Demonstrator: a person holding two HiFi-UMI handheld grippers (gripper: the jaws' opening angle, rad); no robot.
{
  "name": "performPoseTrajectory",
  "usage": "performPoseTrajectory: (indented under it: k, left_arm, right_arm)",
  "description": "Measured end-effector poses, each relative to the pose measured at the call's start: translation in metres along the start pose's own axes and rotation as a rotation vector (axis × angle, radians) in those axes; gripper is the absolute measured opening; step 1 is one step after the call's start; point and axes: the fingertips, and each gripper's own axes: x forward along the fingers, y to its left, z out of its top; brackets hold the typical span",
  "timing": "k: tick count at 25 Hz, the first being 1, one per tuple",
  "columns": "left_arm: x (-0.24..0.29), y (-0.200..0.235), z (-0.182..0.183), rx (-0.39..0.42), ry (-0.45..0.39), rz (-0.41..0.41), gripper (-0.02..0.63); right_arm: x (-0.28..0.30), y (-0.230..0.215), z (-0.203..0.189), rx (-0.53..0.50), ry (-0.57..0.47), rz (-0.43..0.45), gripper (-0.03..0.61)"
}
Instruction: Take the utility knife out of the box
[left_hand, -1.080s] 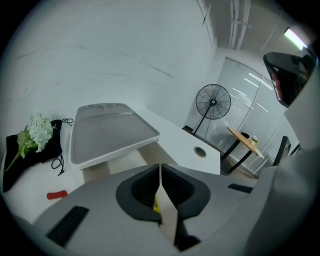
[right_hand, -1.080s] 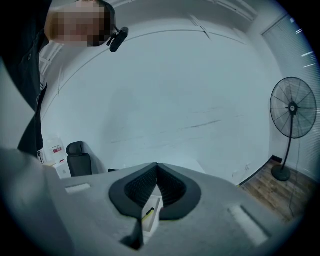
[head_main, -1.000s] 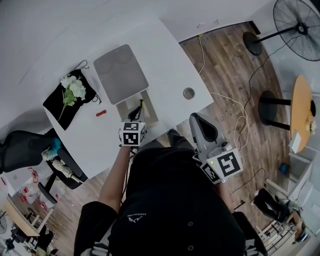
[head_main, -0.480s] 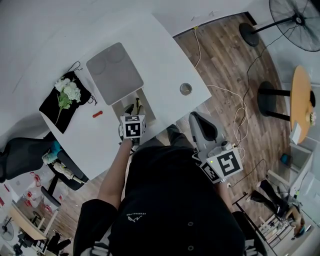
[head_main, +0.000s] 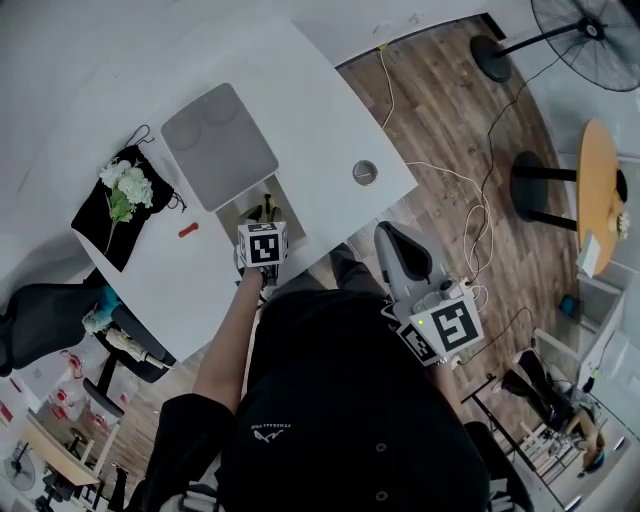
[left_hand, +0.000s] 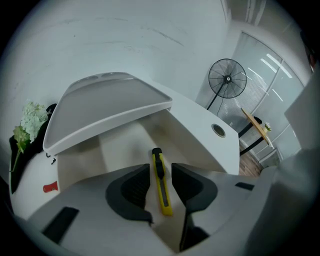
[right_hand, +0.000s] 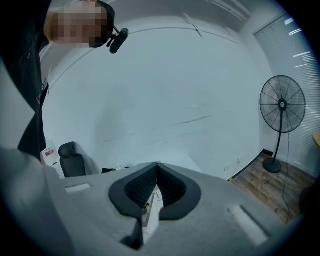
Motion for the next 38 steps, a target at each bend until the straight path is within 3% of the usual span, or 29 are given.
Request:
performPoseTrajectory:
  k: [9,23,38]
  left_arm:
    - [0.001,0.002,0.002,0.037,0.008,0.07,0.095]
    - [-0.008,0.006,0.004,-0.006,-0.021,0.057,0.058]
    - [-0.048,0.0,0.017,-0.055,-0.136,0.101,0.058]
  right_arm:
    - [-0.004,-0.003,-0.003,0.013,0.003,-0.014,0.005]
    - [-0.013,-0.004,-0.008,0.018,-0.009,-0.02,0.005]
    - [-0.013,0.001,-0.005,-0.008,-0.015,0.092,0.005]
